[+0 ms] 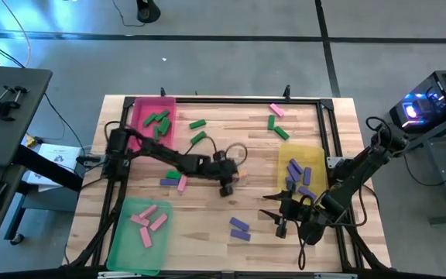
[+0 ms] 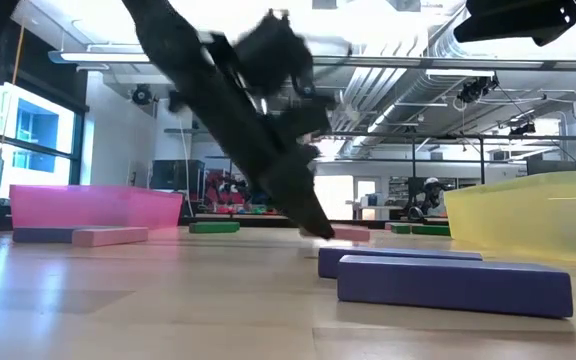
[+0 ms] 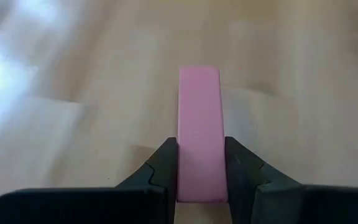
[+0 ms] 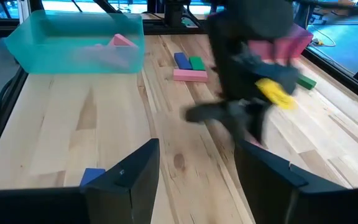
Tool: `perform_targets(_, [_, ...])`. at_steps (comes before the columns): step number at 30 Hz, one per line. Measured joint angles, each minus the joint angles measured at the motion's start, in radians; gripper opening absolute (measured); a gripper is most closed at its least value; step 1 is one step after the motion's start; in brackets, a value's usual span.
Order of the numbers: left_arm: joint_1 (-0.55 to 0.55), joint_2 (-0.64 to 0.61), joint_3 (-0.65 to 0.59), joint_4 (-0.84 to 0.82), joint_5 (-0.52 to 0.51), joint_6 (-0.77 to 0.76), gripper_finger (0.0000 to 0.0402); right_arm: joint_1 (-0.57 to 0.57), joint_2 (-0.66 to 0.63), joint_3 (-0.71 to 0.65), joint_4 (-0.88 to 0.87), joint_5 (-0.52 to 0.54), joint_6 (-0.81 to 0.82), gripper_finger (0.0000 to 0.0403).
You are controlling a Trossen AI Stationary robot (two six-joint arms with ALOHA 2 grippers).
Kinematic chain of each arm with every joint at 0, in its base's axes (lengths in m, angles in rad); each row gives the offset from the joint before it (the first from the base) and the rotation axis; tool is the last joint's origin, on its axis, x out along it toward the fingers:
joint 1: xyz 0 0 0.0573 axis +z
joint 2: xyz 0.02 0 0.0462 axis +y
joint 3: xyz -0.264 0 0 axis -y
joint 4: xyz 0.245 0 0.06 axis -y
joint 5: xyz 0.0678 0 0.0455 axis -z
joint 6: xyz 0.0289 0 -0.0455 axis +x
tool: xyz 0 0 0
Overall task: Sort blocks
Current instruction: Put the pink block into the green bin, then put the blue block into the yellow bin
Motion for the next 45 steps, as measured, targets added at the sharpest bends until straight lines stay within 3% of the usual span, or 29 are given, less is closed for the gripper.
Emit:
perform_targets(5, [-0.180, -0.180, 0.005, -0.181, -0.061, 0.156, 0.0069, 0.001, 0.011, 0.000, 0.001, 0.000, 0.000, 0.0193])
perform_targets(9, [-0.390, -0.302, 0.019, -0.436, -0.196, 0.061, 0.0069, 0.001, 0.031, 0.000, 0.004, 0.000, 0.000, 0.0193])
perform_targets(12, [-0.553, -0.369, 0.073, -0.667, -0.286, -0.201, 0.0069, 0.001, 0.048, 0.000, 0.009, 0.005, -0.001, 0.0193])
perform_targets(16, [-0.769, -0.390, 0.158, -0.975, -0.340, -0.666, 0.0069, 0.001, 0.063, 0.000, 0.009, 0.015, -0.001, 0.0193])
perform_targets(22, [-0.986, -0.377, 0.185, -1.238, -0.148, -1.344, 0.0069, 0.001, 0.064, 0.000, 0.019, 0.033, -0.035, 0.0193])
perform_targets(25, [-1.034, -0.357, 0.178, -1.274, -0.070, -1.484, 0.0069, 0.001, 0.064, 0.000, 0.039, 0.035, -0.064, 0.0193])
perform_targets(32, [-1.030, -0.346, 0.058, -1.130, 0.137, -1.624, 0.0070, 0.001, 0.064, 0.000, 0.069, 0.034, -0.111, 0.0193])
perform_targets(38, [-0.995, -0.346, -0.028, -1.098, 0.141, -1.648, 0.0125, 0.001, 0.064, 0.000, 0.069, 0.034, -0.111, 0.0193])
perform_targets(45, [-0.962, -0.356, -0.039, -1.167, 0.138, -1.694, 0.0182, 0.001, 0.064, 0.000, 0.070, 0.034, -0.106, 0.0193])
